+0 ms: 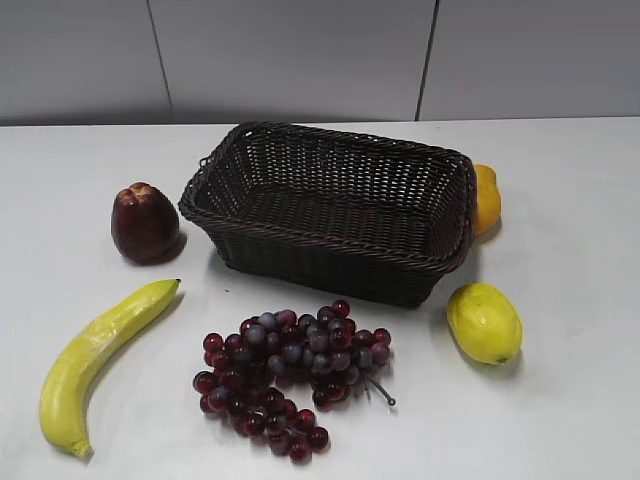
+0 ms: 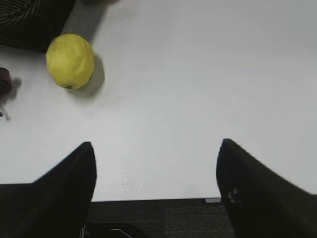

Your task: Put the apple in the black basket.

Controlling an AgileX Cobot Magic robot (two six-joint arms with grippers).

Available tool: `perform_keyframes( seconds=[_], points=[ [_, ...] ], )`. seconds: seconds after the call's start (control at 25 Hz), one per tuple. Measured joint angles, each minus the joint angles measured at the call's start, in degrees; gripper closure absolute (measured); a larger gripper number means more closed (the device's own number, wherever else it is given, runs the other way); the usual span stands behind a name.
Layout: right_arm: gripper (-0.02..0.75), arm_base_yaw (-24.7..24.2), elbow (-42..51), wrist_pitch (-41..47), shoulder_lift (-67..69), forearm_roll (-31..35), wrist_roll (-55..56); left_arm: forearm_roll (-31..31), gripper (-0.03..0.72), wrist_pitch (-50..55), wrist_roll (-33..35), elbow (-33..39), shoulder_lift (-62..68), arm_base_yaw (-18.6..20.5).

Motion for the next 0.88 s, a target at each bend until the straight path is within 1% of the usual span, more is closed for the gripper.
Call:
perform_keyframes(
  seconds=[0.56, 0.72, 0.88],
  points=[
    [0.165, 0.0, 0.0, 0.0, 0.0, 0.0, 0.0, 0.6, 0.113, -0.6, 0.0, -0.2, 0.0, 0.0],
    [0.165, 0.0, 0.0, 0.0, 0.0, 0.0, 0.0, 1.0, 0.113, -6.3, 0.0, -2.2, 0.7, 0.0],
    [0.165, 0.0, 0.0, 0.0, 0.0, 0.0, 0.0, 1.0, 0.12, -12.6, 0.0, -4.6, 5.9, 0.0]
  ],
)
